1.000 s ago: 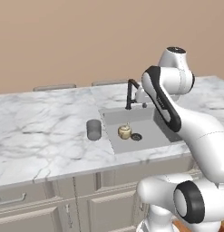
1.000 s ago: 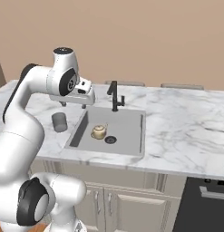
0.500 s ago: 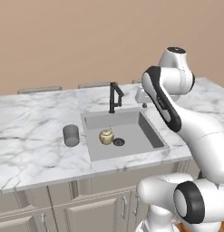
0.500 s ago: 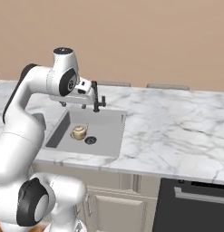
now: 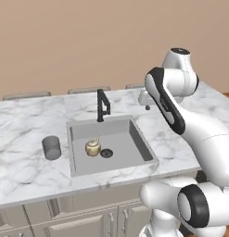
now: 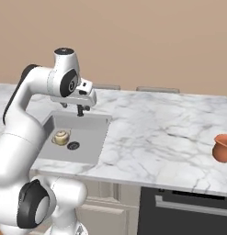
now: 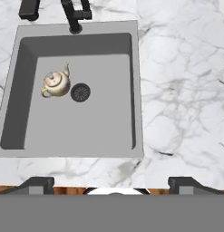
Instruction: Pick the glass cup and jug and place them in the sink. Then turn on the water.
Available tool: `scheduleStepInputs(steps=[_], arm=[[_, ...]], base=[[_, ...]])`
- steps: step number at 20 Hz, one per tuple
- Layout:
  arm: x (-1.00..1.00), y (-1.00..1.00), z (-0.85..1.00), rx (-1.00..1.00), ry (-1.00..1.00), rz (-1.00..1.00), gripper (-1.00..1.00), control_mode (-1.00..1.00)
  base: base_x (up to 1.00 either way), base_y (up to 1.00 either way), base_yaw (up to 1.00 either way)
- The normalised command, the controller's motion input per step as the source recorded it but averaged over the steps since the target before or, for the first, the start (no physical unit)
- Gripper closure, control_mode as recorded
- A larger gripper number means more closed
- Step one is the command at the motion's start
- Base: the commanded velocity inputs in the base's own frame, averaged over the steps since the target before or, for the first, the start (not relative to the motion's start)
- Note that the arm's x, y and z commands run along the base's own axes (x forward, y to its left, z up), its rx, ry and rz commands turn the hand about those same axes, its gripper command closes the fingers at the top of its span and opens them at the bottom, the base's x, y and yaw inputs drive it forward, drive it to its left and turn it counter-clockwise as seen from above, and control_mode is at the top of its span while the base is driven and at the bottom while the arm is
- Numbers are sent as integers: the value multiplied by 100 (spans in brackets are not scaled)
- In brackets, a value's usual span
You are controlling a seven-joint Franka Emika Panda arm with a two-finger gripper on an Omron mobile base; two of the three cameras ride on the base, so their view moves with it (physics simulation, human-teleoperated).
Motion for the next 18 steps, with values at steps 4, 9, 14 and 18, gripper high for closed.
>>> scheduleStepInputs(steps=[4, 9, 14, 18], arm=[[0, 0, 0, 0, 0, 0, -100, 100], [0, 0, 0, 0, 0, 0, -100, 100], [0, 0, 0, 0, 0, 0, -100, 100], [0, 0, 0, 0, 0, 0, -100, 100]], base=[[30, -49, 0], [45, -28, 0], [51, -6, 0], [45, -2, 0]])
